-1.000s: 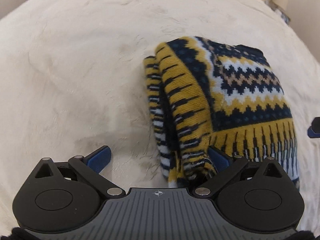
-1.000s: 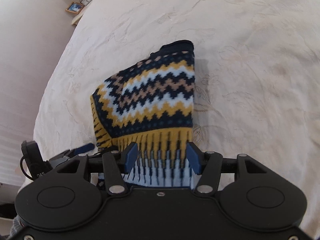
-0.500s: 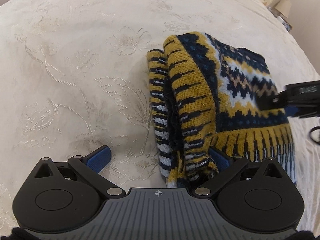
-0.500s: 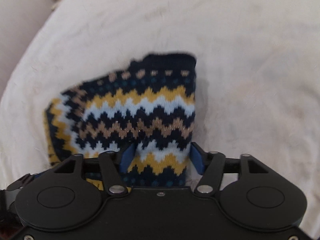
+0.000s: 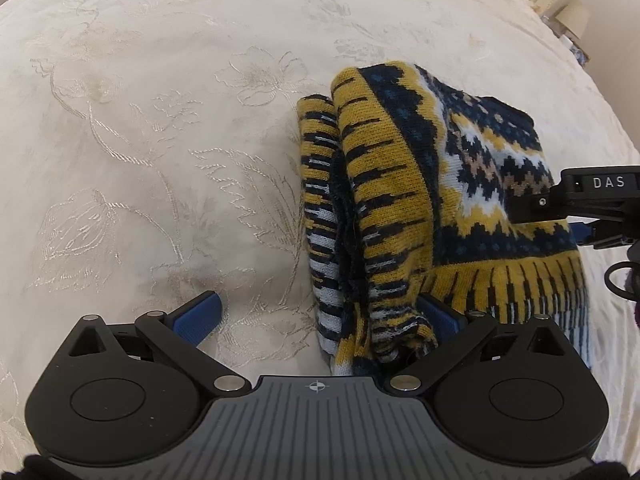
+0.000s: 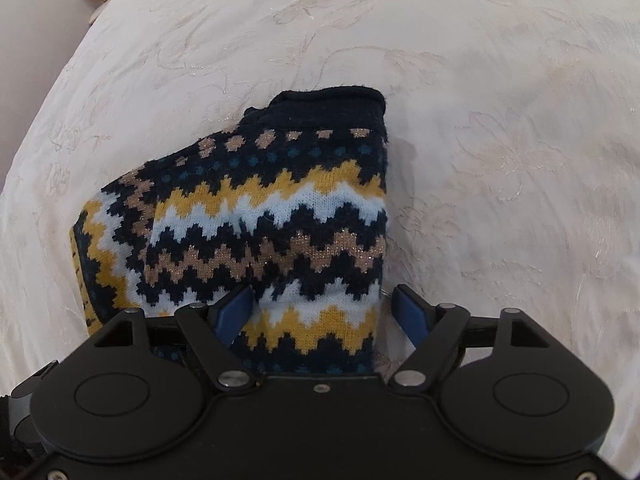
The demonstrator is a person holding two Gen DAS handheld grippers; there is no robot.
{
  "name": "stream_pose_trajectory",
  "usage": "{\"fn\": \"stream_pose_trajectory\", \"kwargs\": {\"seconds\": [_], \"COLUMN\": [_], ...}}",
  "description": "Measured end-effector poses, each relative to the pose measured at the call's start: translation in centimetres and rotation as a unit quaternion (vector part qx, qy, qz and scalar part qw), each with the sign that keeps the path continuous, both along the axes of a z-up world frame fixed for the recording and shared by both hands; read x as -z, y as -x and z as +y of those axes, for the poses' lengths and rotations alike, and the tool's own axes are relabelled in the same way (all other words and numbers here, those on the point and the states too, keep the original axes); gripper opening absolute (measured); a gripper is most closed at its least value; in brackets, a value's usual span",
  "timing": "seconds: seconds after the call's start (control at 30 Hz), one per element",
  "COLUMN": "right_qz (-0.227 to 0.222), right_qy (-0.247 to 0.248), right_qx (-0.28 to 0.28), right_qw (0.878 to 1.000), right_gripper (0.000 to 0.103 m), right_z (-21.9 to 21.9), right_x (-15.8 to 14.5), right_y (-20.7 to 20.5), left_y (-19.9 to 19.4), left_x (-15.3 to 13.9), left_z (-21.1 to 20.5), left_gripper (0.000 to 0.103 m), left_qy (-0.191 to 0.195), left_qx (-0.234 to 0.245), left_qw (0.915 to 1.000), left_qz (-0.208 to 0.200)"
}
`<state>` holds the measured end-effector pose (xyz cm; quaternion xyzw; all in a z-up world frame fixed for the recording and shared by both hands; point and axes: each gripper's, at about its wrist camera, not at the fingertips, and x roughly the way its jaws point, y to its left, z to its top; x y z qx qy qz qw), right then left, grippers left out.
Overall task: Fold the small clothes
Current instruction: 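Move the left gripper to the sweater's other side edge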
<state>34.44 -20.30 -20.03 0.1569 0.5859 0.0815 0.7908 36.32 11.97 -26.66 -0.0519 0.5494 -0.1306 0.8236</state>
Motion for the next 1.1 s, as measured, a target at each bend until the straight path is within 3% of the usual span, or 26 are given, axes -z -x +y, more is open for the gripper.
{"fn": "stream_pose_trajectory", "kwargs": {"seconds": [0.67,0.77,0.93,1.1], "right_qz": [0.002,-0.025,-0.06,-0.067], "right_qy": [-0.002,-0.017,-0.03,-0.025], "right_qx": [0.004,0.005,0.038,0.035], "right_qw": [1.0,1.0,0.997,0.997], "right_gripper": [0.08,0.08,0.08,0.081], "right_z": [-0.1,-0.9,-3.5,-4.2], "right_x": [-0.1,-1.3,-3.9,-4.4], "right_y": [-0.2,0.0,2.5,5.6], "left_y": [0.4,1.1,2.1,0.1], "left_x": [0.1,-1.4,-5.3,-7.4], "left_z": [0.1,0.7,1.8,-0.5], "left_gripper": [0.103,0.102,0.102,0.102], "left_qy": [0.011,0.029,0.045,0.044], "left_qx": [-0.009,-0.026,-0.066,-0.035], "left_qw": [0.9999,0.9992,0.9951,0.9944], "left_qz": [-0.006,-0.011,-0.059,-0.089]}}
